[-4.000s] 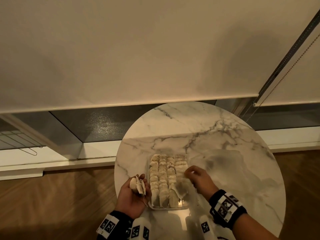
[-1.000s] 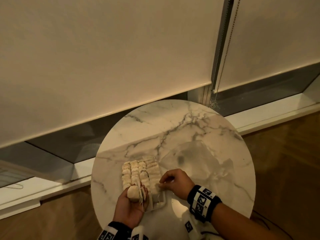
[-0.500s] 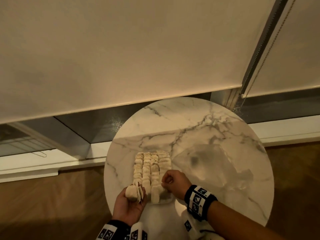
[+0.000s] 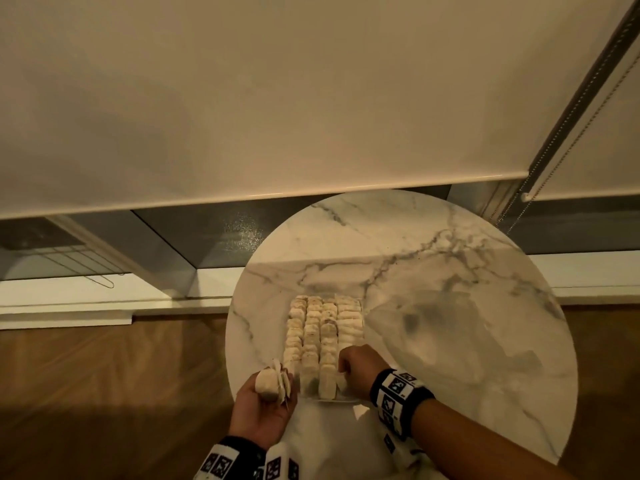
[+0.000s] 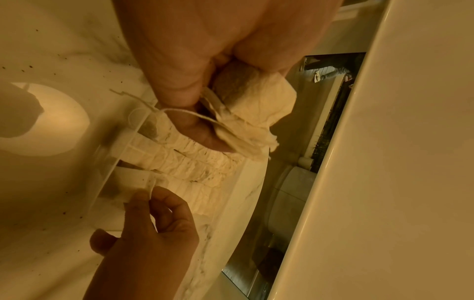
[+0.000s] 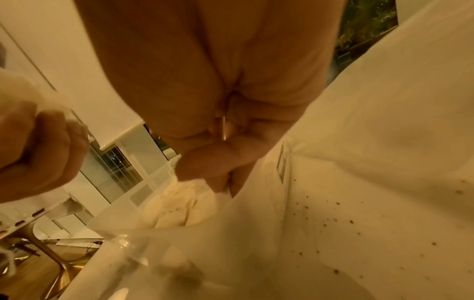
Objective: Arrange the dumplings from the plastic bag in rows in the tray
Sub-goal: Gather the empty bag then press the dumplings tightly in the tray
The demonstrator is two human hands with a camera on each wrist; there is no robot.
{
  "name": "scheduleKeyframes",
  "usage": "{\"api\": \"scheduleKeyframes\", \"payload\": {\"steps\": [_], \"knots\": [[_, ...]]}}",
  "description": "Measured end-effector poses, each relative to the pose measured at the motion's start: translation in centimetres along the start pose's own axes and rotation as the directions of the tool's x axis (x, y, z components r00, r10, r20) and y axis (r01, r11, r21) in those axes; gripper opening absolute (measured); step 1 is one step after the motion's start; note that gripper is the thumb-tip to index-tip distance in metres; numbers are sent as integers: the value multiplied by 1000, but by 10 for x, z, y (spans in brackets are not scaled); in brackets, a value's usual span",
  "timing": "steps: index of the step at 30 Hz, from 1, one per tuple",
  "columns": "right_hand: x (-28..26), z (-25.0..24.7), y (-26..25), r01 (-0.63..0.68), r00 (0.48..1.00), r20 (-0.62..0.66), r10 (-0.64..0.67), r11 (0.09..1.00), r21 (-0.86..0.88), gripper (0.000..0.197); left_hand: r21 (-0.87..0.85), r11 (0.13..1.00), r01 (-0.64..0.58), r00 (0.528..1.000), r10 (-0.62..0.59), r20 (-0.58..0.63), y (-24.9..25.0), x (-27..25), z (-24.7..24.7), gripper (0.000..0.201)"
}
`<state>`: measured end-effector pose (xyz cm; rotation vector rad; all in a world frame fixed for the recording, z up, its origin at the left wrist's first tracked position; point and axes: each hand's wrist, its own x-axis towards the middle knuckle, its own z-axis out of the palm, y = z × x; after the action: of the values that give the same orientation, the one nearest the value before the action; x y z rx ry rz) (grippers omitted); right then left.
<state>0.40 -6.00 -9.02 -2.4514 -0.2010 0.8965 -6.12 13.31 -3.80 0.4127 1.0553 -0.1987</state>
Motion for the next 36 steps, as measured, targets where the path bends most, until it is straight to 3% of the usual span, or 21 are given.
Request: {"api": "scheduleKeyframes", "payload": {"steps": [7, 14, 18, 21, 24, 29, 36], "knots": [[-2, 5, -9, -24, 997, -75, 19, 998, -62, 25, 37, 999, 4, 1000, -3, -27, 10, 6, -3, 28], [-8, 7, -21, 0, 995, -100, -14, 990, -140, 36, 20, 1000, 1, 1000, -1, 26, 9, -5, 10, 22], [-13, -5, -30, -3, 970, -240, -37, 986, -166, 32, 54, 998, -18, 998, 15, 53, 6, -9, 18, 21], [-18, -22, -39, 120, 939, -326, -108, 993, 16, 27, 80, 996, -33, 995, 25, 100, 1, -14, 24, 21], [-26, -35, -50, 252, 954, -251, -166, 895, 367, 27, 113, 993, -38, 989, 21, 146, -2, -16, 29, 21], [-36, -34, -58, 248, 961, -210, -178, 891, 380, 14, 151, 986, -73, 976, 40, 215, -3, -12, 38, 29], [-37, -40, -54, 186, 977, -200, -78, 773, 607, 10, 184, 978, -100, 951, 39, 307, 1, -15, 47, 28]]}}
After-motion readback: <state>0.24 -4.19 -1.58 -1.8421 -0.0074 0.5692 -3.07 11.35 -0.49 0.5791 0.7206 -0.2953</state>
